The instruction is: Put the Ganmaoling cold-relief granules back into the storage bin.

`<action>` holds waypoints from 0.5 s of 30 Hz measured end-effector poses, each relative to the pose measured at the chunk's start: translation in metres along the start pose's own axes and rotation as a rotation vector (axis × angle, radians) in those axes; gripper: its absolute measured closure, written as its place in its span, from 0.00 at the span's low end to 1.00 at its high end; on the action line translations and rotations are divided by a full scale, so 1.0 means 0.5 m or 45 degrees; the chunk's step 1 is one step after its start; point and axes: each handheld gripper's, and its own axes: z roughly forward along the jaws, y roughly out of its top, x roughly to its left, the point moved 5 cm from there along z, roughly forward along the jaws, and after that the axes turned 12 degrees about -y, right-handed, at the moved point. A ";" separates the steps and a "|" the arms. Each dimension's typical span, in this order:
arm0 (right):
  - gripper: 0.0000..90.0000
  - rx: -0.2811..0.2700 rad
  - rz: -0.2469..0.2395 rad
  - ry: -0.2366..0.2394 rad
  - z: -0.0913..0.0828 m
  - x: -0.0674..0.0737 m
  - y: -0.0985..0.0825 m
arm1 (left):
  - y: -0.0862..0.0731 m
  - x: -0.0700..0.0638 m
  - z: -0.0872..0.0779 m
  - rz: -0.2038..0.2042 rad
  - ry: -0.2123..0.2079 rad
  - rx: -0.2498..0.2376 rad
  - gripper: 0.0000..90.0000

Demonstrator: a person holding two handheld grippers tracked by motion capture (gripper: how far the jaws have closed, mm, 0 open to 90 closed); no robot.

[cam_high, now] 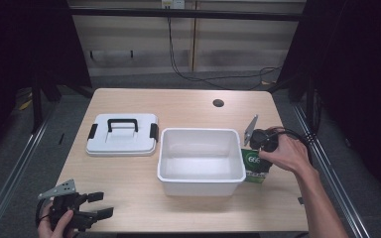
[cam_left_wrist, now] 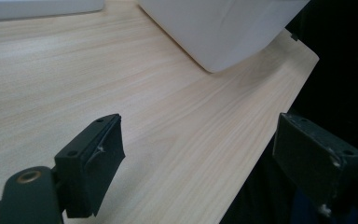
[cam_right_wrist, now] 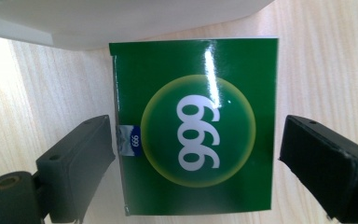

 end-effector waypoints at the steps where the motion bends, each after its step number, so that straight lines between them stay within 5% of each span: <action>1: 0.10 0.006 -0.006 -0.005 0.002 0.000 0.000 | 0.000 0.000 0.001 -0.001 -0.002 0.000 0.18; 15: 0.14 0.056 0.006 0.017 0.035 0.007 0.001 | 0.000 -0.001 0.000 0.002 -0.004 -0.002 0.18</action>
